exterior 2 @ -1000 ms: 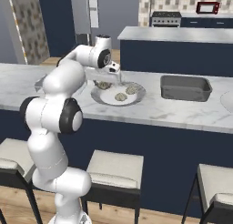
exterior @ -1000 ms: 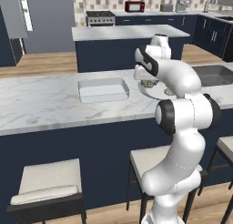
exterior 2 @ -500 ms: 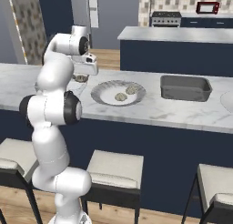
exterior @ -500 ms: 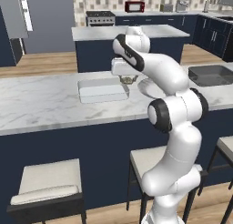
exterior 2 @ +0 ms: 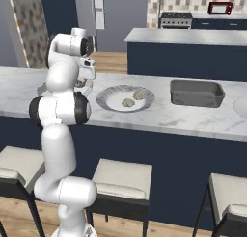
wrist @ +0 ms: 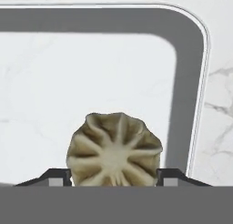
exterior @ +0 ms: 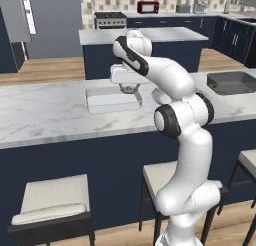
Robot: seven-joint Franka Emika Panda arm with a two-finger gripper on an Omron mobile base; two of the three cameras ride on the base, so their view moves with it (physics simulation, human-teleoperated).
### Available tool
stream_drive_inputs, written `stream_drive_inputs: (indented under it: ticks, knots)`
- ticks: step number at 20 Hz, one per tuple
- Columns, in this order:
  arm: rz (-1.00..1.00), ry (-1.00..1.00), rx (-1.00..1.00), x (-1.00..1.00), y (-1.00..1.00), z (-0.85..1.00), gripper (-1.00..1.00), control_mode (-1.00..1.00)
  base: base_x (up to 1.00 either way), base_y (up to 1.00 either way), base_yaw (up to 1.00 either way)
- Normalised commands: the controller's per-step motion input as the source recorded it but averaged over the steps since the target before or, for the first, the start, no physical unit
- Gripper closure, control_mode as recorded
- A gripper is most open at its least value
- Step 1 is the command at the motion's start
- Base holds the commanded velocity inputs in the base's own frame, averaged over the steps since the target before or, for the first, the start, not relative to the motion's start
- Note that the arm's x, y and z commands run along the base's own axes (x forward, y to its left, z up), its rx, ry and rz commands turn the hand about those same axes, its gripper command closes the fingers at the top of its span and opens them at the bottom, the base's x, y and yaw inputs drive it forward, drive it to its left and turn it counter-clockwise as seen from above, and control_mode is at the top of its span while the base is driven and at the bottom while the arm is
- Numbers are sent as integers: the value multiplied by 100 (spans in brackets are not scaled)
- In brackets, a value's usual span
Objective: Place two dumplings into each of the tupperware containers and then place the containers in the fridge.
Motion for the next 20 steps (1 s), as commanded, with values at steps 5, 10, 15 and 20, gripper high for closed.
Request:
stream_drive_inputs:
  ticks: [5, 10, 15, 20]
  knots:
    - [0, 2, 1, 0, 0, -42, -100, -100, 0, 0, 0]
    - [0, 0, 0, 0, -1, 2, -100, -100, 0, 0, 0]
    - [0, 0, 1, 0, 0, 24, -100, -100, 0, 0, 0]
    - [-13, 2, 2, -11, -73, 14, -100, -100, 0, 0, 0]
